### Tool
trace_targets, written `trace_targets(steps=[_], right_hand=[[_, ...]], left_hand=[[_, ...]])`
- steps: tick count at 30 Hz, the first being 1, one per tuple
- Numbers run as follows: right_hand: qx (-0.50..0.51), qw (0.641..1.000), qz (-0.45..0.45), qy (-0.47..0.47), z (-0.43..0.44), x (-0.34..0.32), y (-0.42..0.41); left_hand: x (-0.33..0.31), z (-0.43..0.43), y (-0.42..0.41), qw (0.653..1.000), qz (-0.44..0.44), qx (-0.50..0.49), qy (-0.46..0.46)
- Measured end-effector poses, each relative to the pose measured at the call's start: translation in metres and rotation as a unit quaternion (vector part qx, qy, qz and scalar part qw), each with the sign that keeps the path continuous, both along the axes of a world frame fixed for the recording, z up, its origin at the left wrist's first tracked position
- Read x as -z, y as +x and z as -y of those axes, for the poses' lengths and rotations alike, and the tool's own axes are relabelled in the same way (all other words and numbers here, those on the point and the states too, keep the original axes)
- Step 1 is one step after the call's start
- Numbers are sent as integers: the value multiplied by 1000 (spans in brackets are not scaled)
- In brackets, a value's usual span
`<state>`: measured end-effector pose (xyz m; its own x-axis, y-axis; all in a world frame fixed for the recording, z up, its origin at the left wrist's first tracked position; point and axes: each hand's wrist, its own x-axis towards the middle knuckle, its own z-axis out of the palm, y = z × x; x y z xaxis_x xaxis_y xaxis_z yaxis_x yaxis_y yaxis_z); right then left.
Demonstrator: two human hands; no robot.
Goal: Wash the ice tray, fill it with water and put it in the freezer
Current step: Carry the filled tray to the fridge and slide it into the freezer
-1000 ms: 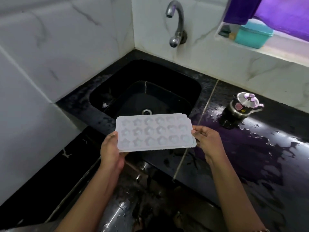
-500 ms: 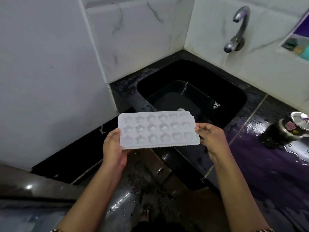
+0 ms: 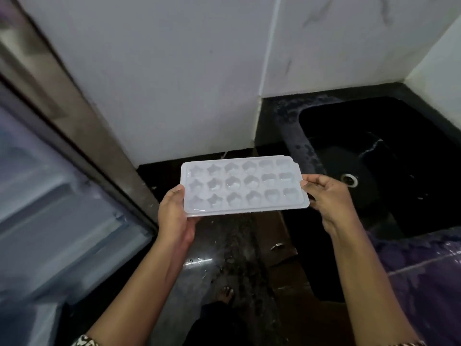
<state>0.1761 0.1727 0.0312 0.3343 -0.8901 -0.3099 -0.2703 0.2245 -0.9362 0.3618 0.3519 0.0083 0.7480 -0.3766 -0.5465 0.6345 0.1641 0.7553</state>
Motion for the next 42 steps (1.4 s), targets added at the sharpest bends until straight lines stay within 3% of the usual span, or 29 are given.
trace_targets(steps=[13,21,42], right_hand=[[-196,980,-12,-13,-82,7,96],[-328,945,-9,3,-165,1,166],[-527,849,20,35,-415,5,313]], left_hand=[[-2,-141,4,981,14,-195,9],[3,-241,12,939,-6,-343,19],[-11,-480,45,848,-12,-528,31]])
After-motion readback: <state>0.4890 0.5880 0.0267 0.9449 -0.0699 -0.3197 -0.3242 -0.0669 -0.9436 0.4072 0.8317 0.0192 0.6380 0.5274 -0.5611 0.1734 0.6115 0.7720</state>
